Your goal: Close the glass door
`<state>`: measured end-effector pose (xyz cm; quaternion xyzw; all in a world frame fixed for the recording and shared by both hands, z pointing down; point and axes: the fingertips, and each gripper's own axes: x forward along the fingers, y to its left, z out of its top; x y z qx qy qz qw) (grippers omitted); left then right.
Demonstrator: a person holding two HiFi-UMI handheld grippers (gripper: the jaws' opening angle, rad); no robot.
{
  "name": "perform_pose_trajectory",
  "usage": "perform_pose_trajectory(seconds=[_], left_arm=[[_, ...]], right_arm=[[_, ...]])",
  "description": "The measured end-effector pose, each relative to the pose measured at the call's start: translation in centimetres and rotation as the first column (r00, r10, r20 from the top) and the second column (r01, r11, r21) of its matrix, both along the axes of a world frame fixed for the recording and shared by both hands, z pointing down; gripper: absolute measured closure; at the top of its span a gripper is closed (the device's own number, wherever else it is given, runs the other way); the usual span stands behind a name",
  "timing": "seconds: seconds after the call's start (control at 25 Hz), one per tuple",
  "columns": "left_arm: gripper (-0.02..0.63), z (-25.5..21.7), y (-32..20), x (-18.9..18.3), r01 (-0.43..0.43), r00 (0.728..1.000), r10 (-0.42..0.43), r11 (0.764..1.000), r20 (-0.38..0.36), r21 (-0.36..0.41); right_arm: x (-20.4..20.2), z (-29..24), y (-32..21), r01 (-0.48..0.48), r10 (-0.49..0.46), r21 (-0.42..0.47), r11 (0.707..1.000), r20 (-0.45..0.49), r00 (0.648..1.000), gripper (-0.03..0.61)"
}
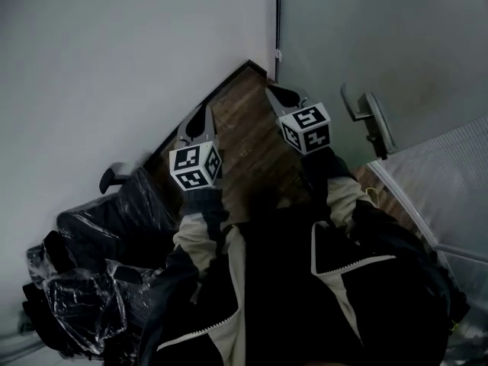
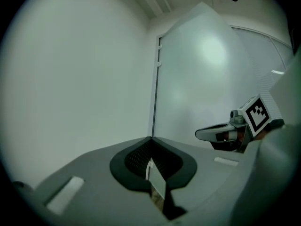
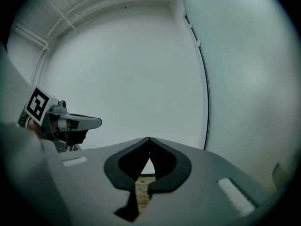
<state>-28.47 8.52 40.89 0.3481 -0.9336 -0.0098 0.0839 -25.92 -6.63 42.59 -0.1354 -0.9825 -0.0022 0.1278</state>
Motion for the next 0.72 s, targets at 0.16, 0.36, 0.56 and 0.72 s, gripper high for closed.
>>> perform_pose_trajectory(seconds=[0.16, 0.36, 0.56, 0.72], left_arm=[[0.615, 0.9, -6.3, -1.4, -0.17, 0.985, 0.17, 0.985, -0.021, -0.015], [0.615, 1.2, -14.5, -1.0, -0.432, 0.902, 0.432, 0.902, -0.024, -0.01], [0.615, 1.1, -22.1, 3.4, -0.688, 0.725, 0.688, 0.725, -0.02, 0.006], [0.615, 1.8, -25.0, 7.8, -0.813, 0.582, 0.813, 0.582, -0.024, 0.0]], right_arm=[[0.1, 1.2, -3.6, -0.113, 0.113, -0.004, 0.994, -0.031, 0.993, 0.574], [2.7, 1.3, -8.4, -0.325, 0.325, 0.01, 0.946, -0.038, 0.945, 0.574], [8.9, 0.5, -13.3, -0.573, 0.575, 0.047, 0.818, -0.02, 0.818, 0.574], [15.1, 0.7, -15.9, -0.733, 0.735, 0.057, 0.678, -0.015, 0.678, 0.574]])
